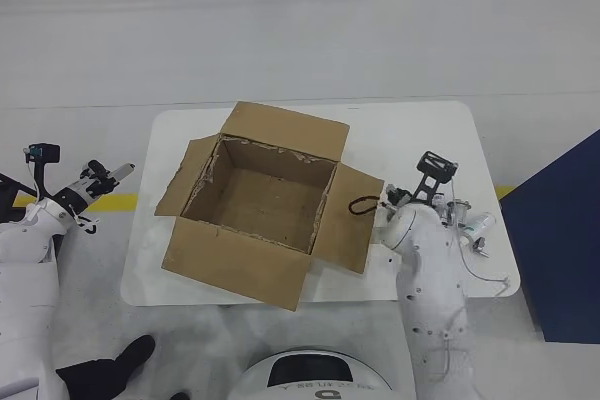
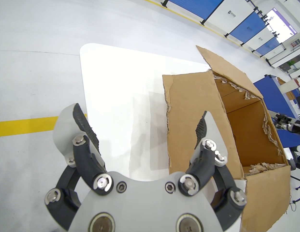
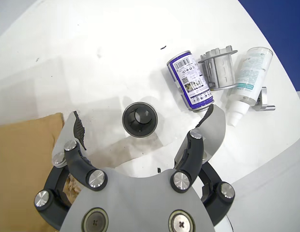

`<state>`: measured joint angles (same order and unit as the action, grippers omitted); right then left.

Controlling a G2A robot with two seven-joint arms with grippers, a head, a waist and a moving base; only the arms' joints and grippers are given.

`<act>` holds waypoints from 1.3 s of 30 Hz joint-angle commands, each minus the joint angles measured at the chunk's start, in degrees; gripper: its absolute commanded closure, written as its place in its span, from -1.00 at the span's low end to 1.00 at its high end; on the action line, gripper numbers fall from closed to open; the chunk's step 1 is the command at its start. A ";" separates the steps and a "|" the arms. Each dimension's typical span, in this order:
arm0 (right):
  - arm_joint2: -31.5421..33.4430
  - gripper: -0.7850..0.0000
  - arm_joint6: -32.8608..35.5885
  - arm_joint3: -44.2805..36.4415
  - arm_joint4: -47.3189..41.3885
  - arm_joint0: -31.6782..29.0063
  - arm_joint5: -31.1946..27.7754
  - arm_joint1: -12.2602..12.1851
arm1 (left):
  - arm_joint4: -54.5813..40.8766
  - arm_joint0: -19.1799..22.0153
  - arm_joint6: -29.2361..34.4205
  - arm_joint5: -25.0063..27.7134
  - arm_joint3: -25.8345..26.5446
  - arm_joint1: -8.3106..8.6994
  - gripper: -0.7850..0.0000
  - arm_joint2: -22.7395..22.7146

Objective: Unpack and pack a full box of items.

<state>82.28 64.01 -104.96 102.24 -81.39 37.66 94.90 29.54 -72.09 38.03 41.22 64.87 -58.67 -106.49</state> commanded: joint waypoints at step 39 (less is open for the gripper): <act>2.60 1.00 0.19 -7.10 -3.92 0.81 -1.11 4.94 | 0.00 0.00 0.00 0.00 0.00 0.00 -1.00 0.00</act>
<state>85.00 65.31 -109.92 100.74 -79.78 36.34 99.76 29.54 -72.09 38.03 41.22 64.87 -58.67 -106.49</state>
